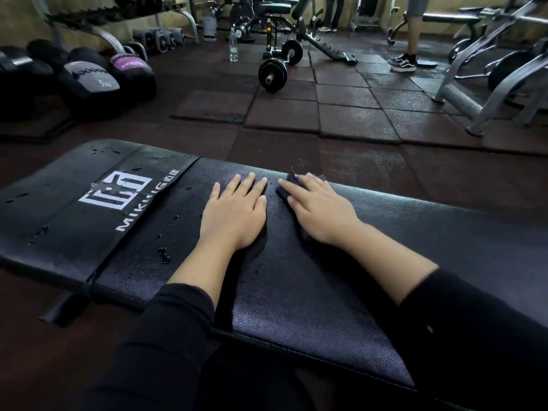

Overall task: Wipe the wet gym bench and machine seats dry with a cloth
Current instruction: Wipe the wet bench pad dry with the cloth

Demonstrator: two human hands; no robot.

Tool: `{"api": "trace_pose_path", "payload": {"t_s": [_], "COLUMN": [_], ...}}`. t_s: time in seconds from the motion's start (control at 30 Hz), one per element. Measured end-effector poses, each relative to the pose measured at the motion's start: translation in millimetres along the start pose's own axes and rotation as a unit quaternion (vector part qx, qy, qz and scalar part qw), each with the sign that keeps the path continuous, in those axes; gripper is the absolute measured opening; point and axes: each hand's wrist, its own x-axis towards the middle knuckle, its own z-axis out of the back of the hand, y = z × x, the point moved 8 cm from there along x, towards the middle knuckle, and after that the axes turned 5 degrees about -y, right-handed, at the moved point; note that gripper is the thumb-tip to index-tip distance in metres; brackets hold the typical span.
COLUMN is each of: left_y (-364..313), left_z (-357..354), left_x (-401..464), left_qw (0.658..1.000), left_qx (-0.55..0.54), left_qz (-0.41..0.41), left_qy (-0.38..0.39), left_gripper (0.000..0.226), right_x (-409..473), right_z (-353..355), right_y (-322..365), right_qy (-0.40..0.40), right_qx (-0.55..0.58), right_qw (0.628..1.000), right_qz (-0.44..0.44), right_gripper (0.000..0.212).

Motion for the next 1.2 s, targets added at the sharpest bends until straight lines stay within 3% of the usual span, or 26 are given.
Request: {"api": "trace_pose_path", "payload": {"t_s": [0.13,0.27,0.43,0.57,0.77,1.2], "left_y": [1.3,2.2,1.9,0.8,1.0,-0.1], "left_z": [-0.5,-1.3,-1.3,-0.5,3.9,5.8], "left_x": [-1.3,-0.2,1.3,0.6,-3.0,-4.7], "left_qw": [1.000,1.000,1.000,1.000,1.000,1.000], "left_qx": [0.007,0.002,0.004,0.000,-0.004,-0.001], "left_qz": [-0.009,-0.003,0.000,0.005,0.016,0.018], "left_qy": [-0.001,-0.002,-0.004,-0.004,-0.001,0.010], "left_gripper": [0.051,0.051,0.051,0.050,0.050,0.049], "right_x": [28.7,-7.3,-56.6,-21.8,46.7,43.3], "right_z": [2.1,21.2,20.0,1.3,-8.9,1.2], "right_y": [-57.9,-103.1,-46.9,0.9,-17.5,-60.0], "right_qy": [0.017,0.011,0.008,0.004,0.011,-0.003], "right_qx": [0.023,0.008,-0.019,-0.004,0.044,0.033], "right_qw": [0.997,0.993,0.999,1.000,0.999,0.998], "right_qz": [-0.065,-0.121,-0.026,0.029,-0.017,-0.056], "right_gripper": [0.041,0.040,0.046,0.046,0.042,0.038]}}
